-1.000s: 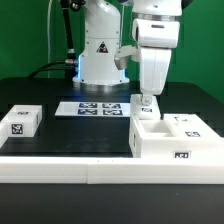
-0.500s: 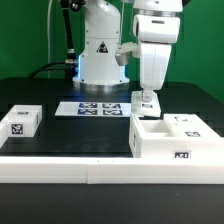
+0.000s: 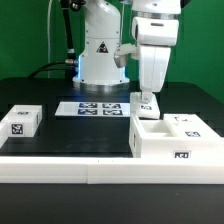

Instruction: Assemble cabinet

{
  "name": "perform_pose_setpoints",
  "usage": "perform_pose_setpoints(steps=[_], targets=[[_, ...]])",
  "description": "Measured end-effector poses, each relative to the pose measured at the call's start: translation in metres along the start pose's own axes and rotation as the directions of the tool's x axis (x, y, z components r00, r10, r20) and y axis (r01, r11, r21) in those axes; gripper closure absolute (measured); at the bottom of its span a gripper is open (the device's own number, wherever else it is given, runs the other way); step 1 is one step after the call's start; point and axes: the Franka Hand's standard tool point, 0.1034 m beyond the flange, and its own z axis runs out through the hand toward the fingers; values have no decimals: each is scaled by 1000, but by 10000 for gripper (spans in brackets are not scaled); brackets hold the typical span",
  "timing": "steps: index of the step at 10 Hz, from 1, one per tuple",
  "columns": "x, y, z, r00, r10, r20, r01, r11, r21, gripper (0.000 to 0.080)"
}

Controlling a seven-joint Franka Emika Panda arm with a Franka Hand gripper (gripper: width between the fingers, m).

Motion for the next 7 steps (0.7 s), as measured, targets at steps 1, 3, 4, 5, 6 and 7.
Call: perform_pose_setpoints(steps=[1,3,4,5,6,7], targets=[[1,5,-2,1000,1,-2,-1,1000,-7,729],[1,9,-4,1000,2,-2,-2,1000,-9,729],[1,10,-2,1000,3,2,-3,1000,2,729],[1,10,-1,1000,4,3,-4,1000,6,729],[1,10,0,1000,4,2,-4,1000,8,729],[1,10,1,1000,4,1,-4,1000,7,729]])
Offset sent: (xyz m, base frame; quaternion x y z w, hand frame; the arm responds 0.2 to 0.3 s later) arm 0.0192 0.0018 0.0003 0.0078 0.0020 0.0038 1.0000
